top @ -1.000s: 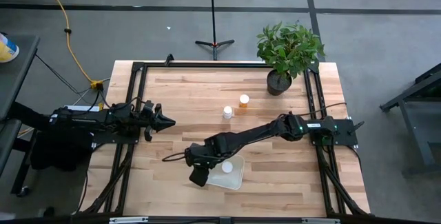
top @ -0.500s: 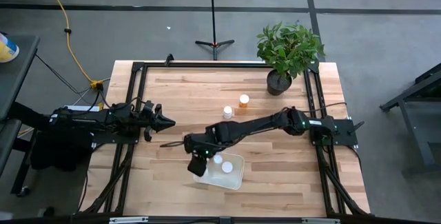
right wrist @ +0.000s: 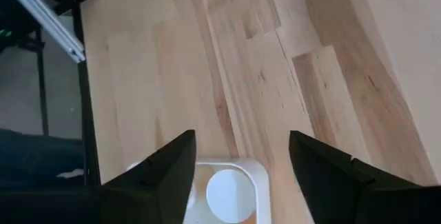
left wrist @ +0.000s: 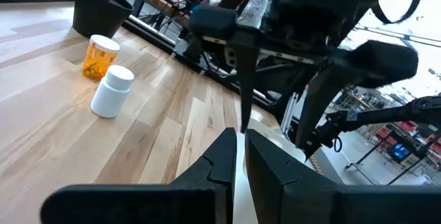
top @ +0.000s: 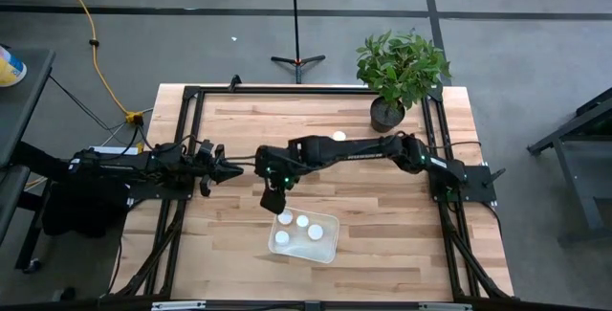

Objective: Pick and place pill bottles into a basket
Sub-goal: Put the orange medicine bottle into the container

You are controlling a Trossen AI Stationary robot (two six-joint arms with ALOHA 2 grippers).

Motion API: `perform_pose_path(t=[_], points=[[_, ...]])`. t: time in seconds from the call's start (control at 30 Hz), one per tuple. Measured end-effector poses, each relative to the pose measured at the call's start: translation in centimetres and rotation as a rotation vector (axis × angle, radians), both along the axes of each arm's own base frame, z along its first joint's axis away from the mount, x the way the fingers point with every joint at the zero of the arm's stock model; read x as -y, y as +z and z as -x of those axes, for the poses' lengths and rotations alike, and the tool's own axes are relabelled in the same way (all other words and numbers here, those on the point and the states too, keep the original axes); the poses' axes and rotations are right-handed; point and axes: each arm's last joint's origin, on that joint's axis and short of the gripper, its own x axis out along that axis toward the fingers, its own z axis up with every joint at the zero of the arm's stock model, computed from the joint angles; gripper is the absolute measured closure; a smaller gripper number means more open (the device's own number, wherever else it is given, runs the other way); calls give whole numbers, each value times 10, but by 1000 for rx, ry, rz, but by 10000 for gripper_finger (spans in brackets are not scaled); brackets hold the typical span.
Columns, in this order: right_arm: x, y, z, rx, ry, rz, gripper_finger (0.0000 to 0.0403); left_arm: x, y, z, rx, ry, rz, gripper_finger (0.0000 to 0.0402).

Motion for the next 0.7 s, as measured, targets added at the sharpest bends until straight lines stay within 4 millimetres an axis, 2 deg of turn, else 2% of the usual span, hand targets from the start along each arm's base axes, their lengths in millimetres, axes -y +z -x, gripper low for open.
perform_pose_path(t=[0.3, 0.53, 0.7], points=[[27, -4, 0, -18, -9, 79, 91, 0, 0, 0, 0, 0, 3, 334], [51, -11, 12, -150, -48, 173, 47, 0, 0, 0, -1, 0, 20, 334], [76, -17, 30, -338, -66, 261, 34, 0, 0, 0, -1, 0, 23, 334]])
